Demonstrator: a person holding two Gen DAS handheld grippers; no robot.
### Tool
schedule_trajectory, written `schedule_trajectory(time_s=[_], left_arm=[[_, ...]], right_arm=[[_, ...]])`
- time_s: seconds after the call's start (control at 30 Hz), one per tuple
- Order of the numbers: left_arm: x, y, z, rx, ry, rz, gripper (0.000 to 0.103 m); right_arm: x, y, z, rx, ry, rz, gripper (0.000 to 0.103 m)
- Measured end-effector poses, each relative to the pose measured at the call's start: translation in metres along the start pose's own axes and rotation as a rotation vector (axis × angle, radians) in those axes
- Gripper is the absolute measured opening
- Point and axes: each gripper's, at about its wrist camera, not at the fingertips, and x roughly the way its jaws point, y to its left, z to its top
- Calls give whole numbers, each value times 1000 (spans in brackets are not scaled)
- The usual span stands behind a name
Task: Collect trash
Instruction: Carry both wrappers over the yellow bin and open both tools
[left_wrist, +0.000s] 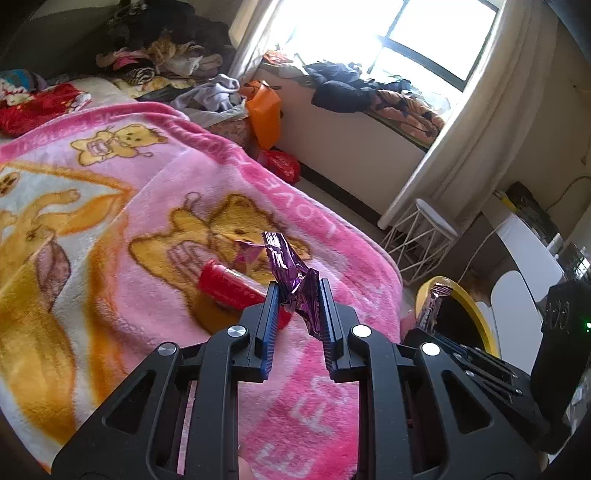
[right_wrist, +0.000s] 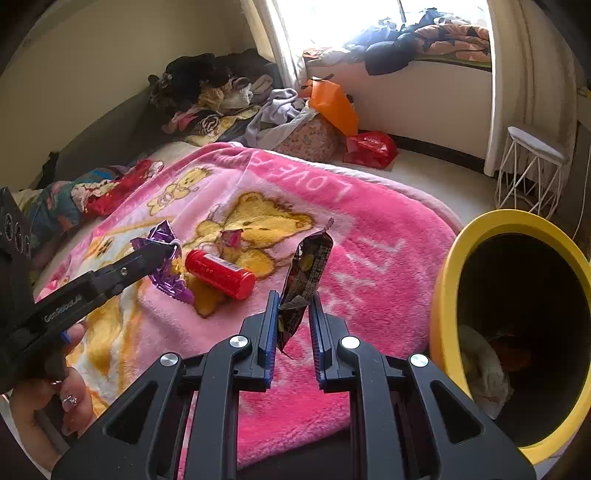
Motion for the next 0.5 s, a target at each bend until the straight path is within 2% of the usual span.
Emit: schedule_trajectory(time_s=[0.5], left_arm=[[-6, -36, -3, 67, -5, -60, 16]], right_arm=[[-19, -34, 4, 60, -41, -36, 16]])
